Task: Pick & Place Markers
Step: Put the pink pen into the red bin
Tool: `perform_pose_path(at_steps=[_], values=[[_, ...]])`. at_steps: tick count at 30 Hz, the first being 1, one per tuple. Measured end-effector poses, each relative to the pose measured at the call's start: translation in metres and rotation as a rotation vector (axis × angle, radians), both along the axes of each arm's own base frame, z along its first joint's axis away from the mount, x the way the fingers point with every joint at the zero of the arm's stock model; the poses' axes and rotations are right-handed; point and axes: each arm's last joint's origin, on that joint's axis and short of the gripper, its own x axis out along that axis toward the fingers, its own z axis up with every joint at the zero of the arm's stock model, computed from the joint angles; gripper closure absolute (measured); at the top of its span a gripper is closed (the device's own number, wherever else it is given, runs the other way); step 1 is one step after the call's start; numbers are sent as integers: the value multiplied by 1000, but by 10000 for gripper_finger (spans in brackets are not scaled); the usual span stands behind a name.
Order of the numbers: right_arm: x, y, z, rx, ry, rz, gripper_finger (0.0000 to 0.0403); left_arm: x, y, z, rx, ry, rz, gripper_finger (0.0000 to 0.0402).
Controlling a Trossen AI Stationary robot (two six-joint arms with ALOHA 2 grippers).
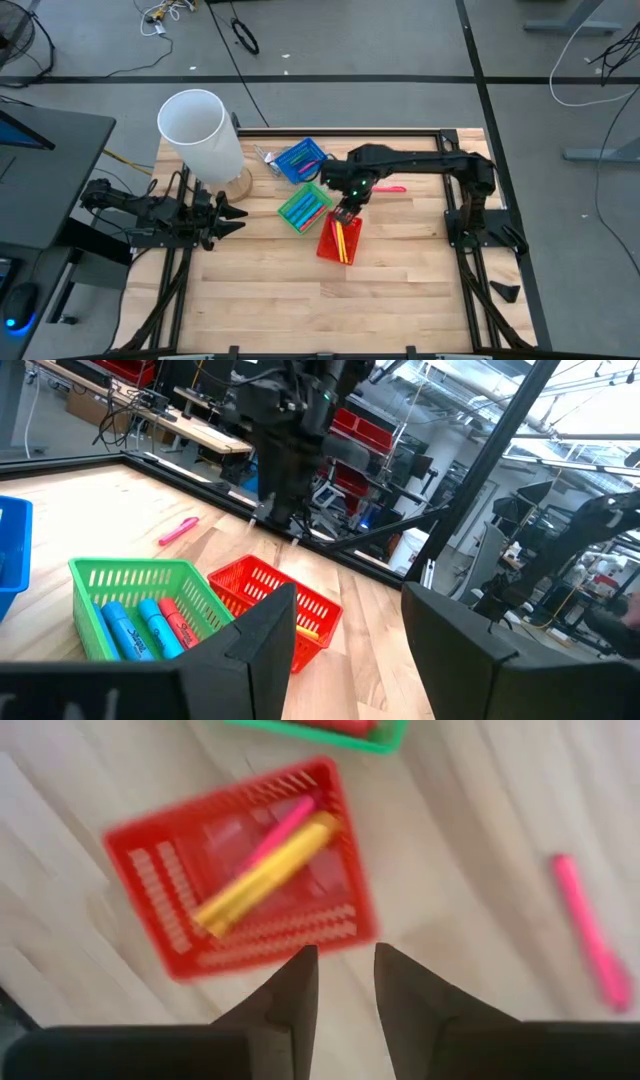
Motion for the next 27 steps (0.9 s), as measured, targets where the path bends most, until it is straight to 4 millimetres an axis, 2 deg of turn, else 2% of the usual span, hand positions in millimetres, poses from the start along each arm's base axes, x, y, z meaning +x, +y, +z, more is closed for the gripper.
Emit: perform_pose_path(at_steps=[6, 12, 23, 27], values=[[-15, -23, 7, -17, 27, 212, 303, 0, 0, 0, 0, 0, 0, 213], [-27, -50, 9, -67, 67, 323, 303, 0, 0, 0, 0, 0, -1, 213], [-56, -112, 9, -120, 174, 256, 303, 0, 0, 0, 0, 0, 0, 213], [-67, -128, 9, -120, 210, 286, 303, 0, 0, 0, 0, 0, 0, 213]])
